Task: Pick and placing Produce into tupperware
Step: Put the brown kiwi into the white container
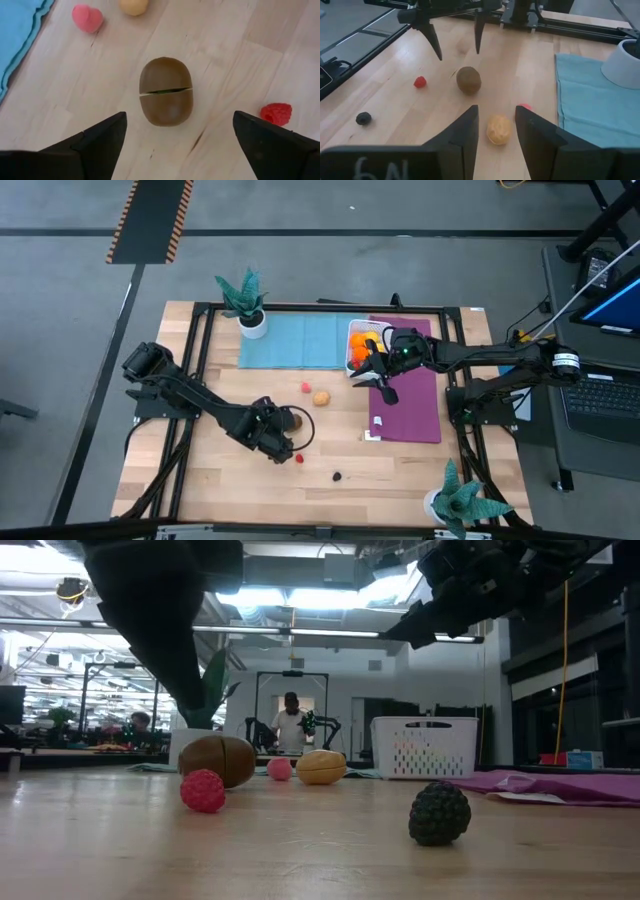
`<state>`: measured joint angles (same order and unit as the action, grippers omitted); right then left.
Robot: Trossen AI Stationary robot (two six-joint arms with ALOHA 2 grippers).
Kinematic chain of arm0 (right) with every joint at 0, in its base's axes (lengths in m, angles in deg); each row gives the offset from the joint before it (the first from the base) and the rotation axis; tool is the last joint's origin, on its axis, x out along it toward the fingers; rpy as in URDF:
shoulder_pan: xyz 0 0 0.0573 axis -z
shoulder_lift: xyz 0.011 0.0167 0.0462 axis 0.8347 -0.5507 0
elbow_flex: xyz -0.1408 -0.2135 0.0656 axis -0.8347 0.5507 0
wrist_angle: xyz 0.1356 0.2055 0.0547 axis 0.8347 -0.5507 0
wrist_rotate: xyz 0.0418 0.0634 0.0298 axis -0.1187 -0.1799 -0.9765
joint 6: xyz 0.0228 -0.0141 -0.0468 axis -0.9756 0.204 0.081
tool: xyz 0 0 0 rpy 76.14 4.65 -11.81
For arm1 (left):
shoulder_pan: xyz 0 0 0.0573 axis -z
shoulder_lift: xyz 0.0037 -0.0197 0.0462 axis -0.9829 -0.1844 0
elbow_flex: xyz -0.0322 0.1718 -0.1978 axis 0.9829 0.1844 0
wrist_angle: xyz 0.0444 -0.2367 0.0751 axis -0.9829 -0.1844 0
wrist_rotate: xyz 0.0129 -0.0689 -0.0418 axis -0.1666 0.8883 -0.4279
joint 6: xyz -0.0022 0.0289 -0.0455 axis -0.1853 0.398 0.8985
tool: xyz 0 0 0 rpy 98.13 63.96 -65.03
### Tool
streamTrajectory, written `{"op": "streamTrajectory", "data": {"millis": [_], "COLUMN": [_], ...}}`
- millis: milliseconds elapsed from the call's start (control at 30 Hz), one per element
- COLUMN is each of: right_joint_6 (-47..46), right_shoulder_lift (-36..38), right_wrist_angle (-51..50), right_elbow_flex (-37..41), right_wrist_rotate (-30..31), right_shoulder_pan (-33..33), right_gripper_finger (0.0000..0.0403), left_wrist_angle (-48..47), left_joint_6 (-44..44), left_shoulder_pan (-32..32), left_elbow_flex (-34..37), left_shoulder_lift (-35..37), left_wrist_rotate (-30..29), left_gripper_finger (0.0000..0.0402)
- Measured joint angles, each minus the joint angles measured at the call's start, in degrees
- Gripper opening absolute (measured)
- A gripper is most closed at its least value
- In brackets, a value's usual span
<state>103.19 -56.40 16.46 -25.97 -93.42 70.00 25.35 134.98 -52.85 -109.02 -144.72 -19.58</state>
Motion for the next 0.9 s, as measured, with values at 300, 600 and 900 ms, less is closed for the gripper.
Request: {"op": "streamTrajectory", "data": {"millis": [300, 600, 900], "right_joint_6": [0.03, 0.04, 0.04], "right_shoulder_lift": [0.00, -0.02, -0.04], "right_wrist_angle": [-0.28, 5.50, 10.28], "right_elbow_flex": [0.24, 5.62, 7.48], "right_wrist_rotate": [0.00, 0.09, 0.07], "right_shoulder_pan": [0.00, 0.07, 0.07], "right_gripper_finger": [0.0130, 0.0130, 0.0130], "left_wrist_angle": [2.64, 4.50, 4.46], "left_joint_6": [0.70, -5.25, -7.25], "left_shoulder_pan": [-3.28, -7.03, -9.70], "left_elbow_flex": [0.02, 0.09, 0.17], "left_shoulder_lift": [-0.89, -4.84, -7.00], "left_wrist_rotate": [0.75, 4.59, 10.32], "left_gripper_finger": [0.0354, 0.0354, 0.0354]}}
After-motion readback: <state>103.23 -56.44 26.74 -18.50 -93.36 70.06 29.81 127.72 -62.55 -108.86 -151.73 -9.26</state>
